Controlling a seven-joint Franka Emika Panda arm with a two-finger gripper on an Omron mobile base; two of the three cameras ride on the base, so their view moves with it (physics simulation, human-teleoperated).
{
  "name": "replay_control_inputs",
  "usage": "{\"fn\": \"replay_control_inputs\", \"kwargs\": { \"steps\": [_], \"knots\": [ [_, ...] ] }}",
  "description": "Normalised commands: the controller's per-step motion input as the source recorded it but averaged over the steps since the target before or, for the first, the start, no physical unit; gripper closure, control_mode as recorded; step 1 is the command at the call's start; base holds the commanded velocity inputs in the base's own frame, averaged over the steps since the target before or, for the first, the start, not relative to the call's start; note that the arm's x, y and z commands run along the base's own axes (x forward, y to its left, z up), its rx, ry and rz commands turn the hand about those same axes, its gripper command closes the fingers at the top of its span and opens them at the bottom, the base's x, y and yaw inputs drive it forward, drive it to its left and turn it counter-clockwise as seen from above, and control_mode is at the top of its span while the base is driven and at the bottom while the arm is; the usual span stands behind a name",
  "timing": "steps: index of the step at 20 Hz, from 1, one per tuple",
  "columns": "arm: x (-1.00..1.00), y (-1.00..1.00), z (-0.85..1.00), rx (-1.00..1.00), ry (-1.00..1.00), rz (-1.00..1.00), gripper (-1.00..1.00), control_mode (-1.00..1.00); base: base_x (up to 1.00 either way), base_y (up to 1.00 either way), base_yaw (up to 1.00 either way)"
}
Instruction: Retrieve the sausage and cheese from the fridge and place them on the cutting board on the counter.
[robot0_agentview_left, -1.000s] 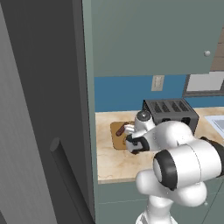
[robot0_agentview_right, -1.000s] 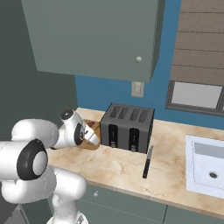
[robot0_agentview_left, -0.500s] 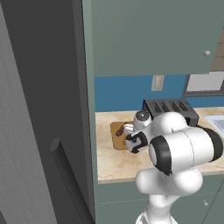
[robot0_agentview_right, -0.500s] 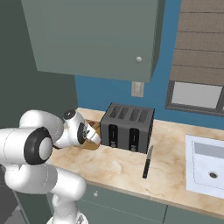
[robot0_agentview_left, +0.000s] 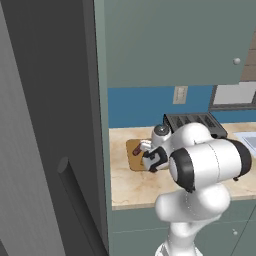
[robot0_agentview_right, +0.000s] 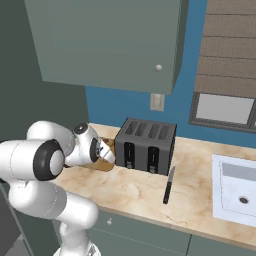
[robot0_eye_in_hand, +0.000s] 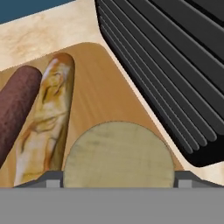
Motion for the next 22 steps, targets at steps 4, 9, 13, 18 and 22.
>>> {"fn": "replay_control_inputs", "kwargs": {
  "steps": [4, 9, 13, 18, 22],
  "knots": [
    [-0.05, 0.0, 0.07, 0.09, -0.05, 0.0, -1.0, -1.0, 0.0, 0.0, 0.0],
    [-0.12, 0.0, 0.12, 0.08, -0.01, 0.0, -1.0, -1.0, 0.0, 0.0, 0.0],
    [-0.09, 0.0, 0.27, 0.05, -0.03, 0.0, -1.0, -1.0, 0.0, 0.0, 0.0],
    [-0.11, 0.0, 0.41, 0.04, 0.0, 0.0, -1.0, -1.0, 0.0, 0.0, 0.0],
    [-0.16, 0.03, 0.32, 0.0, 0.0, 0.0, -1.0, -1.0, 0.0, 0.0, 0.0]
  ]
}}
